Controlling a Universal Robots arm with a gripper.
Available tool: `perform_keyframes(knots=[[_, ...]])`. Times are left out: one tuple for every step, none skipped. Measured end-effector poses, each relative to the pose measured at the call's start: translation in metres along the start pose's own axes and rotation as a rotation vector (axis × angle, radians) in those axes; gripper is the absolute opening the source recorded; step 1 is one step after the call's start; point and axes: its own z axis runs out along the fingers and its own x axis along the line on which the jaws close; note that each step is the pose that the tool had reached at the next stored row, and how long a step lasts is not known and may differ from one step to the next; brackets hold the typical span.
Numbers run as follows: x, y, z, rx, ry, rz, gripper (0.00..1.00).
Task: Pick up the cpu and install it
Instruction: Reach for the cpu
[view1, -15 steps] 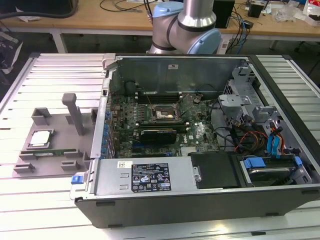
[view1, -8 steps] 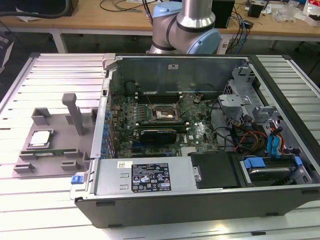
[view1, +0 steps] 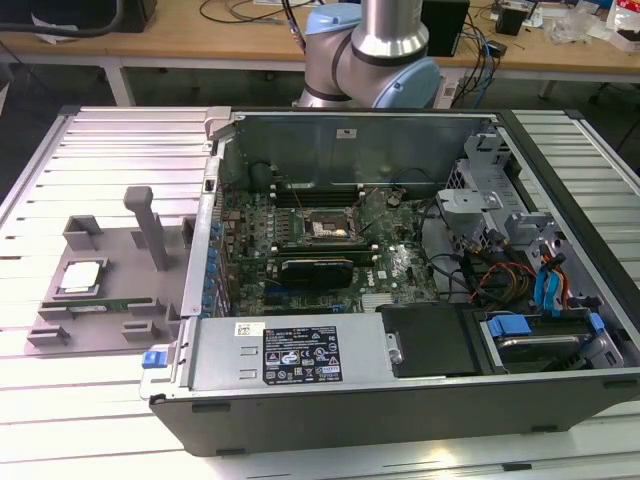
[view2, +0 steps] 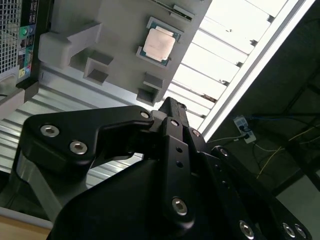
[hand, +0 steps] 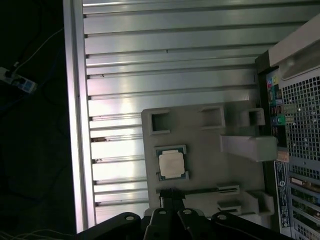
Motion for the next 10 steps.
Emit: perform_keyframes(knots=[[0.0018,-0.0002,0.0000,0.0000,-0.0001,0.000,0.11],[0.0041,-0.0003,0.0000,-0.0001,-0.0001,0.000,0.11],[0.0062,-0.0005,0.0000,0.0000,-0.0001,0.000,0.11],[0.0086,-0.0007,0.0000,0.0000,-0.0001,0.000,0.11],[0.0109,-0.0008,-0.0001,-0.0001,-0.0001,0.000,0.11],[0.0135,-0.0010,-0.0001,0.0000,-0.0001,0.000,0.11],[0.0155,-0.0012,-0.0001,-0.0001,-0.0002,0.000,0.11],[0.0198,-0.0015,-0.0003,0.0000,-0.0001,0.000,0.11],[0.0226,-0.0017,-0.0003,0.0000,-0.0001,0.000,0.11],[0.0253,-0.0019,-0.0004,0.0000,-0.0001,0.000,0.11]])
